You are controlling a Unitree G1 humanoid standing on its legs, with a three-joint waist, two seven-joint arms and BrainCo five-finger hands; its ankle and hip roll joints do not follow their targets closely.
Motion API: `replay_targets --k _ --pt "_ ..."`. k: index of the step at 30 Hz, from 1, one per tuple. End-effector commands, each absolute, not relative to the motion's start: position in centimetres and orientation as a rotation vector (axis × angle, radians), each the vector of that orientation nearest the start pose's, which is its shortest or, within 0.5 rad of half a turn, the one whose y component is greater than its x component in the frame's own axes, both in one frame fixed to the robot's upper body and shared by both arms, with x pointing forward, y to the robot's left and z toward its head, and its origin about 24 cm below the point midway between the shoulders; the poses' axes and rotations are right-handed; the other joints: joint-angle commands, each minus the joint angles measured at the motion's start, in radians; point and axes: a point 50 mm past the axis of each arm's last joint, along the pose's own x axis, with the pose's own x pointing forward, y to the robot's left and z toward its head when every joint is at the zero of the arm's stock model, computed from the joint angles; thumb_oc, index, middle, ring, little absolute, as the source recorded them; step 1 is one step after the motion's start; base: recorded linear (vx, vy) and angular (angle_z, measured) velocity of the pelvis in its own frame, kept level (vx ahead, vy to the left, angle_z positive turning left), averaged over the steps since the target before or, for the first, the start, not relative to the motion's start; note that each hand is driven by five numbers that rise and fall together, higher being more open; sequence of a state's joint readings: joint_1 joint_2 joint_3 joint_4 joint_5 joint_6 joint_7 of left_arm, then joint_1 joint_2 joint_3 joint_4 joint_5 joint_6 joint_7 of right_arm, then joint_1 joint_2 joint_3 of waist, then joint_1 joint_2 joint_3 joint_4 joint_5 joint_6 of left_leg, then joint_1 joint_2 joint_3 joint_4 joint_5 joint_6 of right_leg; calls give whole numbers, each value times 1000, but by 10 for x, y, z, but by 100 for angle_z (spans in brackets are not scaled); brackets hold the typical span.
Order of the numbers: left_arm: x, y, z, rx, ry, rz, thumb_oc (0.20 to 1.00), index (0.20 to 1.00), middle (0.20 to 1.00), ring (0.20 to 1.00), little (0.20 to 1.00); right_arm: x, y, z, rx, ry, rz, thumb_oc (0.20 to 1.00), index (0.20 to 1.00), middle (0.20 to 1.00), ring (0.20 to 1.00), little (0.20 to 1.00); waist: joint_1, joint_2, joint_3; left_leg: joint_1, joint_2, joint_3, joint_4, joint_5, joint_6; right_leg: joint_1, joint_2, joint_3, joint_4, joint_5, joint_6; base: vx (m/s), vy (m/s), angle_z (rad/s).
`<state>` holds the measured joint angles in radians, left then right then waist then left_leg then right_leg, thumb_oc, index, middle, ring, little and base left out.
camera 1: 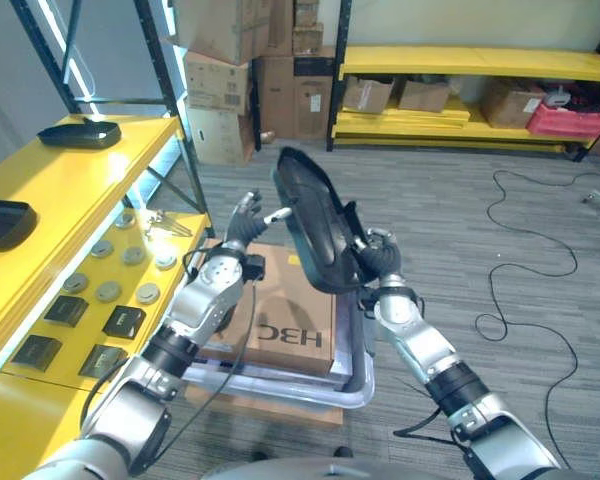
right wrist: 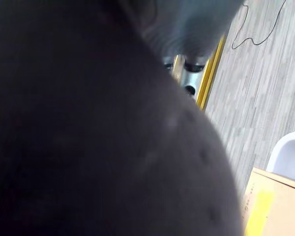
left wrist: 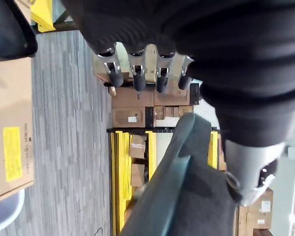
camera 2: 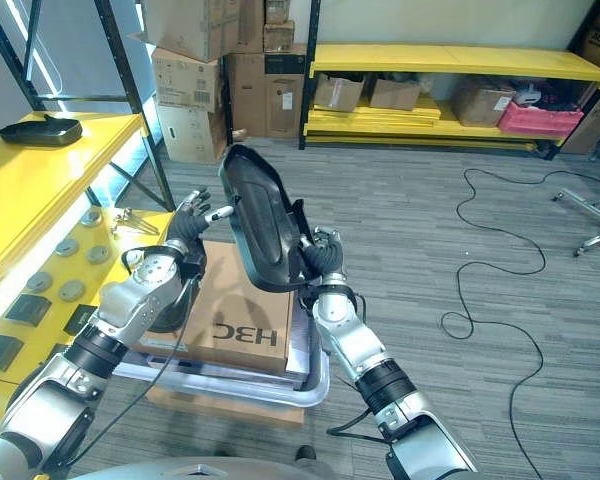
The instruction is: Move parts from the plastic box to the shelf.
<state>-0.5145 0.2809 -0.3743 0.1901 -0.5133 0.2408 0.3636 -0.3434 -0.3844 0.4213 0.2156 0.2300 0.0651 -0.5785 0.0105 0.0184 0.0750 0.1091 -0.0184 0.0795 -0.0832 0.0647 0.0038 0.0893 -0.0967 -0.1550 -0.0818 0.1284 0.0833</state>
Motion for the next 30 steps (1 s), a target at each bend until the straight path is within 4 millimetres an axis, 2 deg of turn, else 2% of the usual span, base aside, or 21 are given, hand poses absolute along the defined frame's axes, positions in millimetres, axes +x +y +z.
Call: replay_targets --k 1,6,21,27,30 --pt "343 113 112 -8 15 -61 1000 1000 1000 1000 1000 325 -143 116 -218 -250 -216 200 200 200 200 200 23 -15 -35 0 37 27 58 -67 -18 2 -18 -6 -5 -29 53 0 0 0" --pt "344 115 107 -76 51 -86 1000 1000 1000 1000 1000 324 -150 117 -217 -263 -239 200 200 200 200 200 23 -13 -31 1 37 22 57 -67 -17 3 -21 -11 -5 -28 55 0 0 0" --pt "330 62 93 -126 167 -360 1000 1000 1000 1000 1000 329 -143 116 -227 -261 -231 200 200 200 200 200 15 -14 -32 6 39 36 59 -72 -13 4 -20 -4 -5 -28 56 0 0 0" --pt "326 53 90 -126 177 -419 1000 1000 1000 1000 1000 330 -139 117 -230 -259 -225 200 200 200 200 200 14 -14 -35 5 37 37 59 -73 -12 2 -19 0 -5 -27 56 0 0 0" --pt "324 49 94 -151 144 -446 1000 1000 1000 1000 1000 331 -139 117 -228 -252 -224 200 200 200 200 200 14 -14 -36 4 37 39 58 -73 -11 0 -20 1 -5 -26 56 0 0 0"
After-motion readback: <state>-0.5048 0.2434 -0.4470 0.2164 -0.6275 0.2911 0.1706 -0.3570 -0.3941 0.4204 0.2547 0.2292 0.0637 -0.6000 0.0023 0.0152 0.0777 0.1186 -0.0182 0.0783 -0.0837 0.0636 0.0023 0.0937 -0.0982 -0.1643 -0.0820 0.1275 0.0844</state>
